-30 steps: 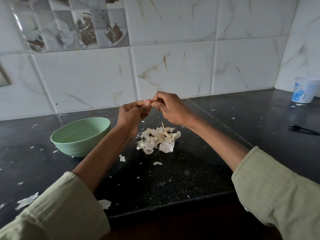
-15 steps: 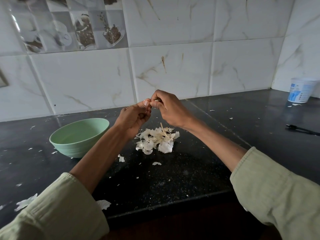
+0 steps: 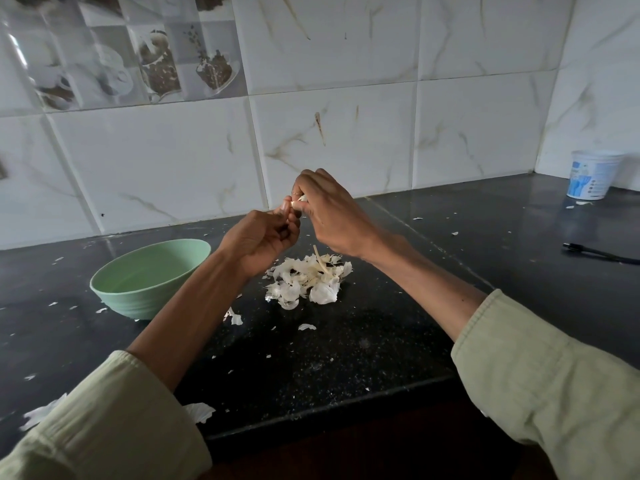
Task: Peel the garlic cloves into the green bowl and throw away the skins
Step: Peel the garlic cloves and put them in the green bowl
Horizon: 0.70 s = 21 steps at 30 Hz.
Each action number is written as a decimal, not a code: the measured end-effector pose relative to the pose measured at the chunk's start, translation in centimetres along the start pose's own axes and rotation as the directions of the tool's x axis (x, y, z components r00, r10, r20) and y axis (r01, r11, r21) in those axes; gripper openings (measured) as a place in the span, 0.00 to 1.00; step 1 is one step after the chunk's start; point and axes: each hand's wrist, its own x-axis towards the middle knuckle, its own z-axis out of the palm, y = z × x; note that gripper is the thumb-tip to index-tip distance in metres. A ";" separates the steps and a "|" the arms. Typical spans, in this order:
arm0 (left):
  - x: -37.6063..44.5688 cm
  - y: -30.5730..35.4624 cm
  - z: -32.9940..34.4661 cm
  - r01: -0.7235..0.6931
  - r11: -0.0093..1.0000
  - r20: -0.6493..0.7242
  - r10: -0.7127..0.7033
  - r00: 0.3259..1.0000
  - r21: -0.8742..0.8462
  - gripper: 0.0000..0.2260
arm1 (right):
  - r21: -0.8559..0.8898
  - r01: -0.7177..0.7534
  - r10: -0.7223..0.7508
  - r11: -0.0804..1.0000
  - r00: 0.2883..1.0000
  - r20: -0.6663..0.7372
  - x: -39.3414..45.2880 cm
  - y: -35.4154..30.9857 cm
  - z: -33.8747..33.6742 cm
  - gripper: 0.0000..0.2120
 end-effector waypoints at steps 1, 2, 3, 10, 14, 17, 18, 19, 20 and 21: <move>0.0 0.1 0.0 -0.002 1.000 0.002 0.002 1.000 0.001 0.12 | 0.015 -0.003 0.003 1.000 1.000 -0.006 0.0 0.0 0.0 0.04; 0.0 0.1 0.0 -0.010 1.000 0.000 0.010 1.000 0.004 0.12 | 0.054 -0.021 0.022 0.998 1.000 -0.013 0.0 -0.1 0.0 0.04; 0.1 0.1 -0.1 -0.033 0.999 -0.007 0.033 0.999 0.023 0.12 | 0.116 -0.057 0.060 0.992 0.998 -0.021 -0.1 -0.1 0.0 0.03; 0.3 -0.1 -0.8 -0.411 0.225 0.166 0.670 0.724 0.883 0.02 | 0.321 -0.285 0.279 0.903 0.958 0.066 -0.2 0.4 0.1 0.06; 0.2 -0.5 -0.4 -0.412 -0.042 0.320 0.702 0.636 0.910 0.02 | 0.324 -0.345 0.332 0.881 0.938 0.095 -0.2 0.4 0.1 0.08; 0.3 -0.5 -0.5 -0.413 -0.118 0.372 0.693 0.617 0.903 0.03 | 0.390 -0.425 0.411 0.817 0.903 0.124 -0.2 0.4 0.0 0.08; 0.3 -0.6 -0.4 -0.418 -0.130 0.384 0.692 0.611 0.899 0.03 | 0.417 -0.457 0.436 0.786 0.887 0.152 -0.2 0.4 -0.1 0.08; 0.2 -0.6 -0.4 -0.427 -0.138 0.395 0.691 0.605 0.894 0.04 | 0.447 -0.488 0.456 0.750 0.870 0.185 -0.3 0.4 -0.2 0.07; 0.2 -0.7 -0.3 -0.436 -0.145 0.406 0.689 0.599 0.888 0.04 | 0.476 -0.520 0.476 0.710 0.852 0.220 -0.4 0.4 -0.3 0.07; 0.1 -0.8 -0.3 -0.447 -0.158 0.423 0.687 0.592 0.881 0.04 | 0.505 -0.550 0.495 0.665 0.831 0.253 -0.4 0.4 -0.3 0.05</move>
